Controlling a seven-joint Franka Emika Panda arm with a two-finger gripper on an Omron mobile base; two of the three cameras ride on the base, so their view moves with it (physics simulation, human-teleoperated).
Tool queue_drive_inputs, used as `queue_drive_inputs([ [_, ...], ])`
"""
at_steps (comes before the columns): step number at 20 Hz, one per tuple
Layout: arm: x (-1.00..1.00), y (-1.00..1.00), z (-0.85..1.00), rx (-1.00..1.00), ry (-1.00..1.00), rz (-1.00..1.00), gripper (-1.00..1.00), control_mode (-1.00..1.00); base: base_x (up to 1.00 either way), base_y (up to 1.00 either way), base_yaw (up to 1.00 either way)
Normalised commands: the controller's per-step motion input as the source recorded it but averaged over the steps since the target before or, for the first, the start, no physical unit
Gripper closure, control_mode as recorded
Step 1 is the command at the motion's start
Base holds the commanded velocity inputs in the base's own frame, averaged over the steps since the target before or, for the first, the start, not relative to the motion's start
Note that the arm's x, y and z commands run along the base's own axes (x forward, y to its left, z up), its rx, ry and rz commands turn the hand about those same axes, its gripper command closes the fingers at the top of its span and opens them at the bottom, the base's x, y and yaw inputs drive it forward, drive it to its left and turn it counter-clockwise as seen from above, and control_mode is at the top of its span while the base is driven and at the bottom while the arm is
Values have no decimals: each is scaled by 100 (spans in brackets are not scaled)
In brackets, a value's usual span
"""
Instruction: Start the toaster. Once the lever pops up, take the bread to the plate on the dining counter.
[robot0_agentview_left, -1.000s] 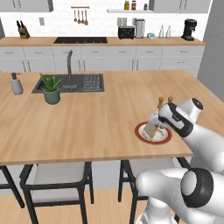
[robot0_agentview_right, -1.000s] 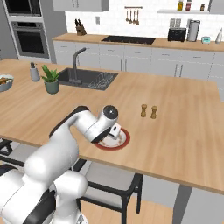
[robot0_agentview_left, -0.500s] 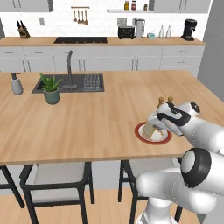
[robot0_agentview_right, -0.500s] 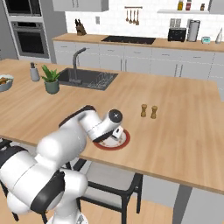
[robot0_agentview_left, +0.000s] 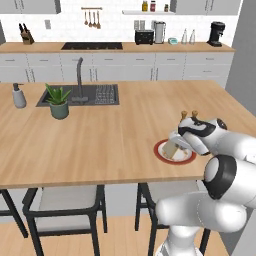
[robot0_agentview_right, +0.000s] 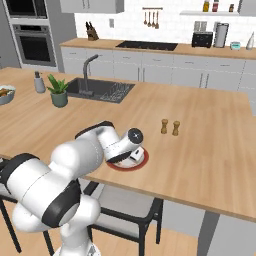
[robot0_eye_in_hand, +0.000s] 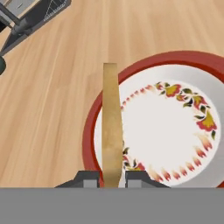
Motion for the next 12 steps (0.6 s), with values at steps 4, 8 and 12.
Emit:
queue_drive_inputs([
  [4, 11, -5, -21, 0, 0, -2, 100, -100, 0, 0, 0],
  [8, 5, -1, -7, 0, 0, 0, 100, -100, 0, 0, 0],
  [12, 0, 0, 0, 0, 0, 0, 100, -100, 0, 0, 0],
])
